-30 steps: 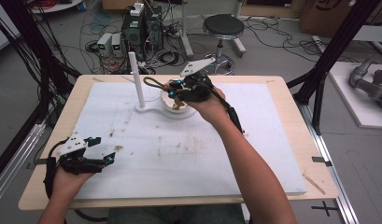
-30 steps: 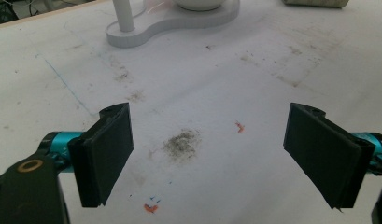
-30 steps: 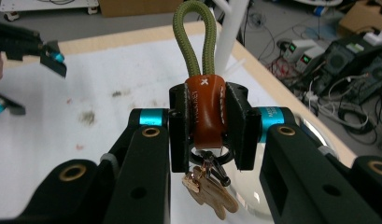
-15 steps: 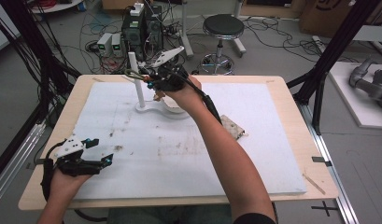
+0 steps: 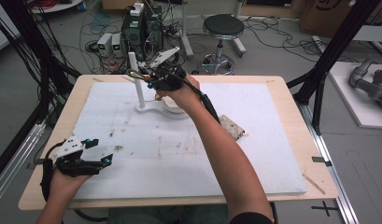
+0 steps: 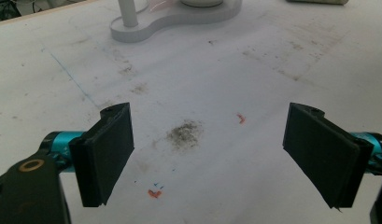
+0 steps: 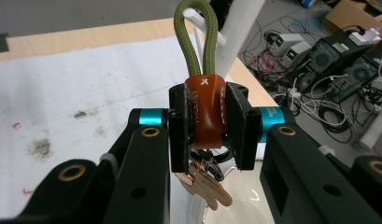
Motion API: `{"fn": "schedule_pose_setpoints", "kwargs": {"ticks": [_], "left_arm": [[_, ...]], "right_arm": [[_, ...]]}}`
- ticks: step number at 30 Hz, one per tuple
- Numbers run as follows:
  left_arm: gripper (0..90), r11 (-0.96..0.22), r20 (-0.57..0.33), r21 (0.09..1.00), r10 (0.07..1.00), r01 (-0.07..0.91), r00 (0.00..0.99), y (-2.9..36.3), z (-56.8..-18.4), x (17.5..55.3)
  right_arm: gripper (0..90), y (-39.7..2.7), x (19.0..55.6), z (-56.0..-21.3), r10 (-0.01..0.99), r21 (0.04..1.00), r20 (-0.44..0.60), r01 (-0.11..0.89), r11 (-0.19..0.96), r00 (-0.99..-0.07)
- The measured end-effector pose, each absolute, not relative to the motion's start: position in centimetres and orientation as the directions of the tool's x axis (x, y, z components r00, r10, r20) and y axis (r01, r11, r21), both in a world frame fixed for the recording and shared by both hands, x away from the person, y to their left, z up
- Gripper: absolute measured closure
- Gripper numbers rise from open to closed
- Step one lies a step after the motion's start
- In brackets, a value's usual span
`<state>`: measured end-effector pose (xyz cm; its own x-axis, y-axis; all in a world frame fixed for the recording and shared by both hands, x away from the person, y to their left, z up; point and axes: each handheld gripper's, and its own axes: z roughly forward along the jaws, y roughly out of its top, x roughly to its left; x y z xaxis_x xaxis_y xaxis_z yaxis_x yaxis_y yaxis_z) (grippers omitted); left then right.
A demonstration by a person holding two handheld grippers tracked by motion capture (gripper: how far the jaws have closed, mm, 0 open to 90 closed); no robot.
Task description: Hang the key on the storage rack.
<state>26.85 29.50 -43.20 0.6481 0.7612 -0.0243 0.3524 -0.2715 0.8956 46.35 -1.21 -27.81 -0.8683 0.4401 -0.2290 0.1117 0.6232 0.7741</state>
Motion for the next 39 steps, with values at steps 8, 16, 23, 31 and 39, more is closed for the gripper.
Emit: {"fn": "schedule_pose_setpoints", "kwargs": {"ticks": [8,16,23,31,39], "left_arm": [[16.2,-0.272,-0.027,0.895,0.76,0.355,0.65,29.6,-43.3,27.0],[16.2,-0.276,-0.025,0.896,0.752,0.349,0.659,29.3,-43.2,27.1],[16.2,-0.278,-0.027,0.896,0.746,0.347,0.666,28.8,-43.2,27.2],[16.2,-0.282,-0.029,0.895,0.735,0.345,0.677,28.4,-43.2,27.8],[16.2,-0.279,-0.04,0.897,0.722,0.343,0.691,27.6,-43.2,28.7]], "right_arm": [[48.3,-1.3,46.1,-27.8,0.476,0.759,-0.262,0.125,0.639,-0.84],[45.0,-3.8,44.5,-26.9,0.494,0.796,-0.252,0.113,0.595,-0.832],[41.3,-7.5,42.9,-26.8,0.519,0.815,-0.231,0.128,0.565,-0.823],[39.3,-11.5,40.9,-27.5,0.541,0.83,-0.221,0.135,0.541,-0.812],[37.1,-15.7,39.4,-29.5,0.584,0.835,-0.176,0.195,0.515,-0.792]]}}
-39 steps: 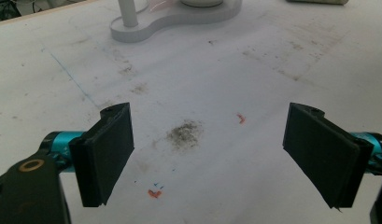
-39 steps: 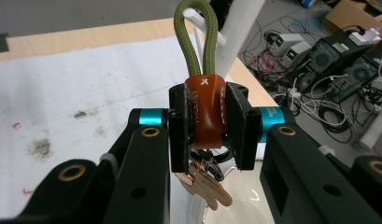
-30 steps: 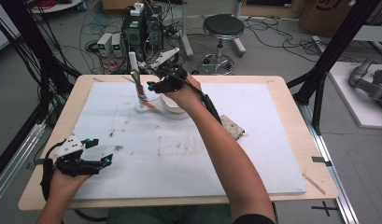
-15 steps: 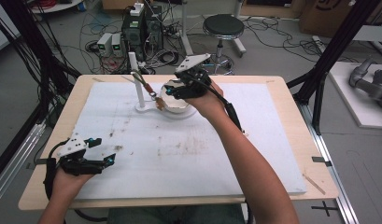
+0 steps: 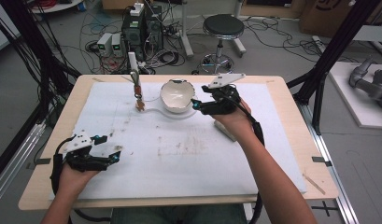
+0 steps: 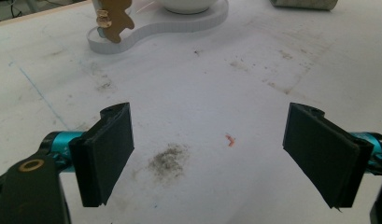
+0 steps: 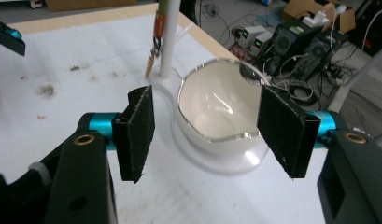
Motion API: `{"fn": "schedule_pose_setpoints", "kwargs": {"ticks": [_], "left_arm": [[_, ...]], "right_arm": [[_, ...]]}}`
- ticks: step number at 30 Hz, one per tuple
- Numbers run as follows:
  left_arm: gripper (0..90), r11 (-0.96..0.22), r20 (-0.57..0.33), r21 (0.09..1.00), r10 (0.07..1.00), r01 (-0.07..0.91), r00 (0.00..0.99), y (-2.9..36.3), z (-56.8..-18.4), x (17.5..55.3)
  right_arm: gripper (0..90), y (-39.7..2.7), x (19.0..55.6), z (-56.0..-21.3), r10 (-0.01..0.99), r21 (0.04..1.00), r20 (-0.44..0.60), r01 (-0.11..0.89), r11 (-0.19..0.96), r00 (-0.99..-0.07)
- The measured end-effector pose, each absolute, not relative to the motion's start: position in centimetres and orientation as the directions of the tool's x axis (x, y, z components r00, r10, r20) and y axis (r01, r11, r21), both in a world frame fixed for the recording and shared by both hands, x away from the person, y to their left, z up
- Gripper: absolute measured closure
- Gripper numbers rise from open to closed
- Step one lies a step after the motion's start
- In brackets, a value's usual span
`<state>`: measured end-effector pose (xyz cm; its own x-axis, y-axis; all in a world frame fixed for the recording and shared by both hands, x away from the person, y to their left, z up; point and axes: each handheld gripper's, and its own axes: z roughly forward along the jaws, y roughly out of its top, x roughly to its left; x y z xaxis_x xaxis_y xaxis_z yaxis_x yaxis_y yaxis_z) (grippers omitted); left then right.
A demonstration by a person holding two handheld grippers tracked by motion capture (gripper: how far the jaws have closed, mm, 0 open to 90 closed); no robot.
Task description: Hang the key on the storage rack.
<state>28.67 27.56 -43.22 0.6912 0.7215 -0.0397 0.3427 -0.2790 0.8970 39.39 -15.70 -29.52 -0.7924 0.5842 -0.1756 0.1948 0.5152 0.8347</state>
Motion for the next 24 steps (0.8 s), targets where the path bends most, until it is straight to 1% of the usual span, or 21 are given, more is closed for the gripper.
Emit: {"fn": "schedule_pose_setpoints", "kwargs": {"ticks": [6,13,18,24], "left_arm": [[16.1,-0.284,-0.039,0.897,0.713,0.339,0.7,26.8,-43.2,29.3],[16.2,-0.276,-0.044,0.903,0.705,0.331,0.708,26.2,-43.1,29.8],[16.2,-0.277,-0.039,0.905,0.701,0.323,0.712,25.9,-43.1,29.8],[16.2,-0.26,-0.053,0.91,0.7,0.323,0.712,25.7,-43.1,30.0]], "right_arm": [[36.1,-18.4,37.9,-30.9,0.617,0.848,-0.154,0.218,0.483,-0.772],[34.3,-21.7,36.0,-33.5,0.653,0.862,-0.124,0.244,0.443,-0.747],[32.3,-24.2,35.1,-35.7,0.691,0.867,-0.071,0.297,0.399,-0.72],[30.4,-26.3,33.7,-37.9,0.719,0.875,-0.024,0.333,0.351,-0.694]]}}
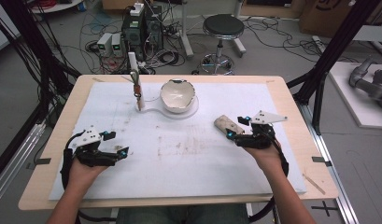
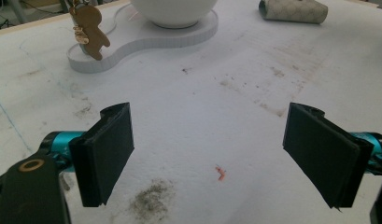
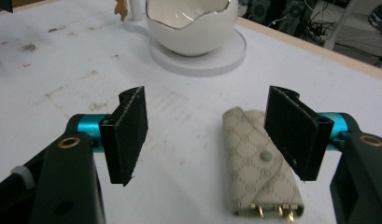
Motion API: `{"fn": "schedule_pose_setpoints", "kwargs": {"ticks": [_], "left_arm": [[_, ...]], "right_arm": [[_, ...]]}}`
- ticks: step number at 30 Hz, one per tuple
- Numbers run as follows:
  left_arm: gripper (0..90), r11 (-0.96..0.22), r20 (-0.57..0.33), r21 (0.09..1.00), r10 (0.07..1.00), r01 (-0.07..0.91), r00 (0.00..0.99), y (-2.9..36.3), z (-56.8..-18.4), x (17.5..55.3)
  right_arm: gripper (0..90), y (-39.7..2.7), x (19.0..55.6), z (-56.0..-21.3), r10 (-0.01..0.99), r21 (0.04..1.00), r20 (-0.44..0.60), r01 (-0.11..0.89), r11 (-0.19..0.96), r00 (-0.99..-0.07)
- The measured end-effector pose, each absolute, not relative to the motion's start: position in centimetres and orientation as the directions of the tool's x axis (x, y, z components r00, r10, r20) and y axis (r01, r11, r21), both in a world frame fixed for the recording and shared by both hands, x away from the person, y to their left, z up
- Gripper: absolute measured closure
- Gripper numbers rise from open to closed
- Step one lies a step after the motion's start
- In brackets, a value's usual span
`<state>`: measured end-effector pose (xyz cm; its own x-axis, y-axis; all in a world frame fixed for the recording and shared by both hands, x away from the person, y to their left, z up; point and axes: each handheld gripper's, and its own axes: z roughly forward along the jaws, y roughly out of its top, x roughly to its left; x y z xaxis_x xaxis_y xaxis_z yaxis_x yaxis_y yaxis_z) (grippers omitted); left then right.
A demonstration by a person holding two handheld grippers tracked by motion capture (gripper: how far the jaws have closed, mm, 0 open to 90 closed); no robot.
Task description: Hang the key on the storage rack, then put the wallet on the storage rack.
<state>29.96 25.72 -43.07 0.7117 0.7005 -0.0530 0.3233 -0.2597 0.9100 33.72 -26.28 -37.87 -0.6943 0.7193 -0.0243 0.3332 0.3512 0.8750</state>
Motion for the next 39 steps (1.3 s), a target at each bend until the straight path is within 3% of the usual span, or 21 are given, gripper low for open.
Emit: {"fn": "schedule_pose_setpoints", "kwargs": {"ticks": [11,23,39], "left_arm": [[16.2,-0.275,-0.033,0.911,0.692,0.306,0.721,25.5,-42.9,30.1],[16.2,-0.274,-0.037,0.914,0.679,0.3,0.733,25.0,-43.0,30.3],[16.2,-0.275,-0.039,0.909,0.69,0.312,0.723,25.2,-43.2,30.6]], "right_arm": [[21.9,-28.0,32.1,-40.7,0.749,0.88,0.026,0.37,0.297,-0.662],[20.2,-29.5,31.7,-41.6,0.785,0.884,0.056,0.396,0.249,-0.618],[20.2,-29.7,32.2,-41.7,0.78,0.878,0.034,0.391,0.276,-0.625]]}}
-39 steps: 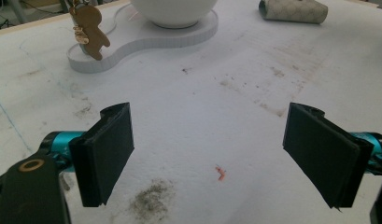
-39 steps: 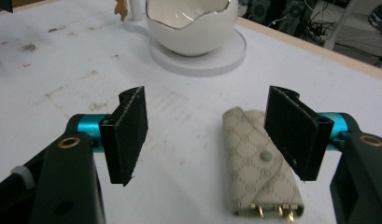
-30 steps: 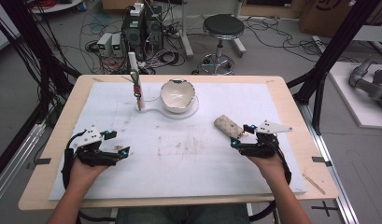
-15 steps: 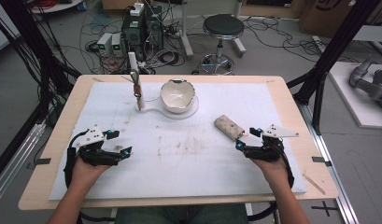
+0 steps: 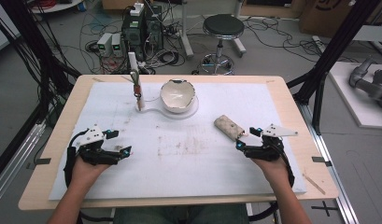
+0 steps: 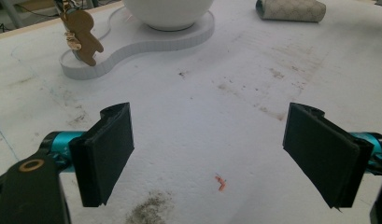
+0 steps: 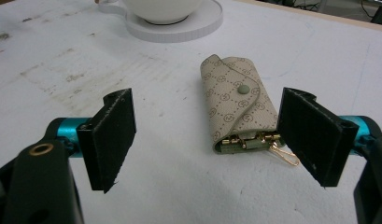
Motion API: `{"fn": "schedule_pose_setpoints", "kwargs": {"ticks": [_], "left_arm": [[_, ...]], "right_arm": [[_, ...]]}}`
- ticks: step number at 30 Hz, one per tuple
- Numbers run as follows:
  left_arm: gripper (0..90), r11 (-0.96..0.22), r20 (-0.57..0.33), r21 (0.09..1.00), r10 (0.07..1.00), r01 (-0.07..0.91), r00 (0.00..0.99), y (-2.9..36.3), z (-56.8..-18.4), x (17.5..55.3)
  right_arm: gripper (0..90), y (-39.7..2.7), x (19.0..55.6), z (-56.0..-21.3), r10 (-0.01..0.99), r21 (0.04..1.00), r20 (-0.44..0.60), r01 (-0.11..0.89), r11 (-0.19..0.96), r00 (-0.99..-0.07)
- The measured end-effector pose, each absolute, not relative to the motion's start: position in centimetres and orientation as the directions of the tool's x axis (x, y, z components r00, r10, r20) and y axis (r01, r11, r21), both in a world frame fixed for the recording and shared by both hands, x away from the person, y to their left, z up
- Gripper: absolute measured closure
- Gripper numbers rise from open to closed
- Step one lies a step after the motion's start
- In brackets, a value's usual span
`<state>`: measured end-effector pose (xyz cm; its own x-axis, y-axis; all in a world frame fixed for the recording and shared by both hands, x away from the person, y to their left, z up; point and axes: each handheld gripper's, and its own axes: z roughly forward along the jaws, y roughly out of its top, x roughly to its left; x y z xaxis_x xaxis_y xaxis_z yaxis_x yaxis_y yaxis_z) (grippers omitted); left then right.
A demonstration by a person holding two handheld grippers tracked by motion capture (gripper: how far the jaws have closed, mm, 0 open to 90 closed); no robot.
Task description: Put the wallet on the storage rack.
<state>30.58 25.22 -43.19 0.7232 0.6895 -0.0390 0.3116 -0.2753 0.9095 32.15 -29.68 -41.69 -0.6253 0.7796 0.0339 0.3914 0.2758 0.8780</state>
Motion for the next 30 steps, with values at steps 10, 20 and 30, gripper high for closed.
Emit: {"fn": "schedule_pose_setpoints", "kwargs": {"ticks": [10,20,30], "left_arm": [[16.1,-0.293,-0.023,0.905,0.688,0.307,0.726,25.1,-43.0,30.3],[16.2,-0.286,-0.035,0.903,0.695,0.321,0.718,25.3,-43.3,30.3],[16.2,-0.287,-0.034,0.901,0.702,0.326,0.712,25.7,-43.4,30.2]], "right_arm": [[20.2,-29.9,32.6,-41.9,0.788,0.861,0.0,0.4,0.313,-0.616],[20.2,-29.2,35.7,-42.7,0.8,0.815,-0.029,0.45,0.366,-0.599],[20.1,-28.7,38.4,-43.8,0.791,0.773,-0.012,0.496,0.396,-0.612]]}}
